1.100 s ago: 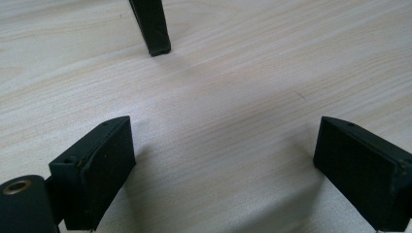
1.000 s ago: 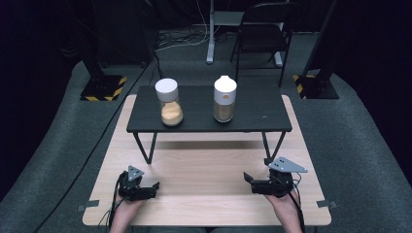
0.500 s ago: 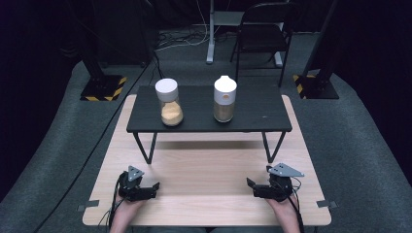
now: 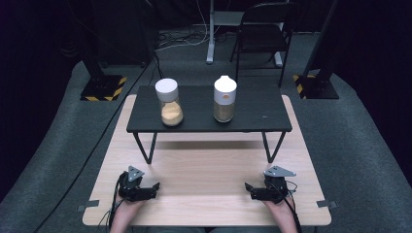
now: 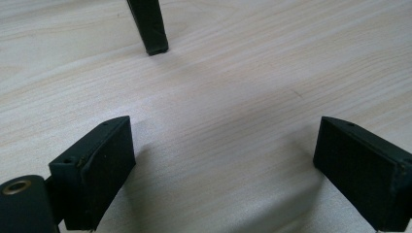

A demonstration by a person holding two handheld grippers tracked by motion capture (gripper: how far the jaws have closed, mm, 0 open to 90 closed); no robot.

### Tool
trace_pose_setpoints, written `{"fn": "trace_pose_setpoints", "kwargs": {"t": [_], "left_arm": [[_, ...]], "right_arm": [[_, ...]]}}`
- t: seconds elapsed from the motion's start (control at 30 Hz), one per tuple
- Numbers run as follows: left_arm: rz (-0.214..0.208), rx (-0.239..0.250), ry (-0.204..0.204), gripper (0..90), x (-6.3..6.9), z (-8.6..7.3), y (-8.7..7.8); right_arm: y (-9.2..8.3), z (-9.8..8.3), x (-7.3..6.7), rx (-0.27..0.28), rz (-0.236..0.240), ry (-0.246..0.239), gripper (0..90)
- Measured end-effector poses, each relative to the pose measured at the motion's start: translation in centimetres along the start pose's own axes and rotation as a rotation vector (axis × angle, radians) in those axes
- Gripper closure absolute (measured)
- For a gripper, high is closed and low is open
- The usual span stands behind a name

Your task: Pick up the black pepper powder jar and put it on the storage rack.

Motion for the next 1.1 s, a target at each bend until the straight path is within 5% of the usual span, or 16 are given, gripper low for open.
{"fn": "trace_pose_setpoints", "kwargs": {"t": [0.33, 0.67, 1.1], "left_arm": [[0.0, 0.0, 0.002, 7.3, 0.0, 0.0, 0.0], [0.0, 0.0, 0.002, 7.3, 0.0, 0.0, 0.0], [0.0, 0.0, 0.002, 7.3, 0.0, 0.0, 0.0]], "right_arm": [[0.5, 0.2, 0.2, -0.054, 0.0, 0.002, 7.1], [0.9, 0.4, -1.1, -0.081, -0.07, -0.076, 6.8], [1.0, 0.2, -1.3, -0.075, -0.075, -0.082, 5.6]]}}
Point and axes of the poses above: each handheld gripper's, and its own axes: y roughly forward along the jaws, z roughly out of its top, x roughly to its right, the point moved 4 cm from there along y, roughly forward along the jaws, and after that the axes turned 10 degrees about -x, right-handed, at the moved point
